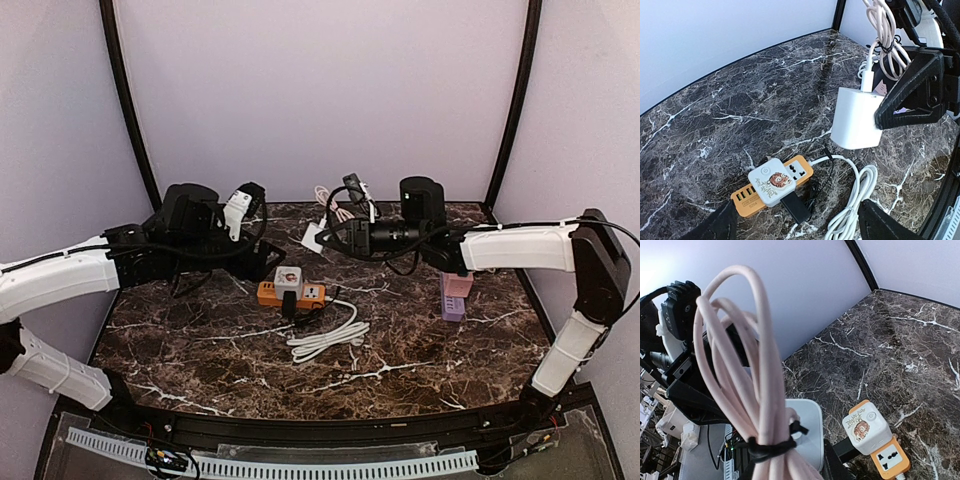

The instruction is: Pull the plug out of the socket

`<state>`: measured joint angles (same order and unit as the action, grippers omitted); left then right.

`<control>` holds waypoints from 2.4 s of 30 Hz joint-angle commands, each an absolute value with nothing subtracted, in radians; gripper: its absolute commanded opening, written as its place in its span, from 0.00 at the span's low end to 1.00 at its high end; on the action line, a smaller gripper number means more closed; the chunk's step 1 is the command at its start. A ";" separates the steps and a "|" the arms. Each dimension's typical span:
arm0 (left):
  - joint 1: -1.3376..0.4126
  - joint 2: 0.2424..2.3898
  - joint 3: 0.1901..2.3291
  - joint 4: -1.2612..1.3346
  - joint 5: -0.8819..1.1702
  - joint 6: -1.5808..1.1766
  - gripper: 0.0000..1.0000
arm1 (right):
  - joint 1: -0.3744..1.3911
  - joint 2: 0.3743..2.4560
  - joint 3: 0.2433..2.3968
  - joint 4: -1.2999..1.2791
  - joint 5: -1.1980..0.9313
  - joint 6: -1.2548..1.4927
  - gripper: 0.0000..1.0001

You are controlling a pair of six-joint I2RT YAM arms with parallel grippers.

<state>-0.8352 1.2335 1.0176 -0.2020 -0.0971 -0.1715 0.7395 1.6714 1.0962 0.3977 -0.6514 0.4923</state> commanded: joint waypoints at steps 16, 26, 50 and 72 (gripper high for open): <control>-0.958 1.553 1.326 -0.353 -0.192 -0.103 0.72 | 0.767 1.661 1.019 0.527 -0.632 0.640 0.00; -0.976 1.620 1.397 -0.371 -0.265 -0.112 0.49 | 0.776 1.660 1.013 0.518 -0.620 0.653 0.00; -0.812 1.549 1.355 -0.359 -0.219 -0.219 0.26 | 0.753 1.582 0.962 0.453 -0.590 0.616 0.99; -0.179 1.917 1.557 -0.556 -0.073 -0.411 0.27 | 0.727 1.504 0.874 0.404 -0.596 0.551 0.99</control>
